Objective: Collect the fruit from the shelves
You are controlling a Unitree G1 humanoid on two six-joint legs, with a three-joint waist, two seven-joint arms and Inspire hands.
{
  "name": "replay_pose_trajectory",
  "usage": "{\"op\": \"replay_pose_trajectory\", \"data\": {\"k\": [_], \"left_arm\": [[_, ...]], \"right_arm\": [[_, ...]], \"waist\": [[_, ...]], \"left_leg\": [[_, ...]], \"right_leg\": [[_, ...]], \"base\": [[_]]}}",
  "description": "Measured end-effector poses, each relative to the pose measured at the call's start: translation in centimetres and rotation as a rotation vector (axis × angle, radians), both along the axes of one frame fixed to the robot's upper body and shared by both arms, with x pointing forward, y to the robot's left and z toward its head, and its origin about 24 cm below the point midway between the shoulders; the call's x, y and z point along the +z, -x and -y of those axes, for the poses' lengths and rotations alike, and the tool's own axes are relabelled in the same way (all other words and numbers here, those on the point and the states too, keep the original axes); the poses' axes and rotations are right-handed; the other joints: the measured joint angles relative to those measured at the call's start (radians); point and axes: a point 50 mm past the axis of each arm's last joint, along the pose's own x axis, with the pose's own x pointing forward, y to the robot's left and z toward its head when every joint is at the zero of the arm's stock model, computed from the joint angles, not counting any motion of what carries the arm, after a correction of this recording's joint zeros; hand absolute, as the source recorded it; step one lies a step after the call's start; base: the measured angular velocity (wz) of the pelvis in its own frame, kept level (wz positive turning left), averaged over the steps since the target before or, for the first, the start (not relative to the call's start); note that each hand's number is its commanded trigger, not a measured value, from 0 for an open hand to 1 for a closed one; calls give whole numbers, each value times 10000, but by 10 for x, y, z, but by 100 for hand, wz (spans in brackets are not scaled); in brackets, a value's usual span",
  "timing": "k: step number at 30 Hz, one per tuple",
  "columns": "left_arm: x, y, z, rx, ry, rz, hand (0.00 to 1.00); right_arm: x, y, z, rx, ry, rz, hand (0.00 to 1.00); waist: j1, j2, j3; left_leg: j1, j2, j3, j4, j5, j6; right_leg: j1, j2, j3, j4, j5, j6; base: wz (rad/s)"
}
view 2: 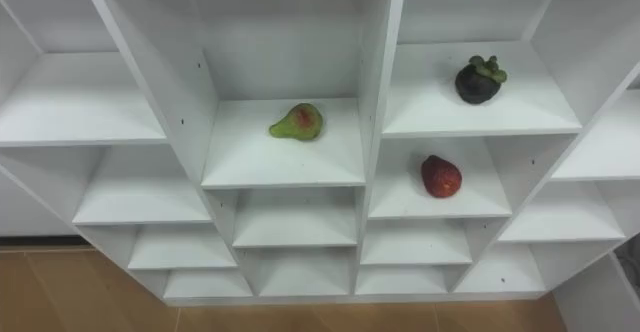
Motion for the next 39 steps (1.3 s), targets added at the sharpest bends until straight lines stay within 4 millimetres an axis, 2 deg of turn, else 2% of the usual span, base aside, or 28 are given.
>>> {"op": "replay_pose_trajectory", "data": {"k": [11,21,39], "left_arm": [[0,3,0,29,-27,-79,100],[0,0,0,-305,-114,-58,100],[1,-10,1,-488,-101,307,100]], "right_arm": [[-1,2,-2,421,-34,-205,0],[0,0,-3,316,-58,-62,0],[0,1,-2,122,85,264,0]], "waist": [[31,-24,-11],[24,33,-30],[-7,-18,-37]], "left_leg": [[8,-9,-66,12,0,0],[-49,-11,-105,29,0,-1],[31,-3,-64,25,0,-1]], "right_leg": [[-3,-14,-133,4,-11,-3],[-4,-13,-162,0,-22,-10],[8,-9,-75,40,-26,-11]], "base": [[1],[0],[0]]}}
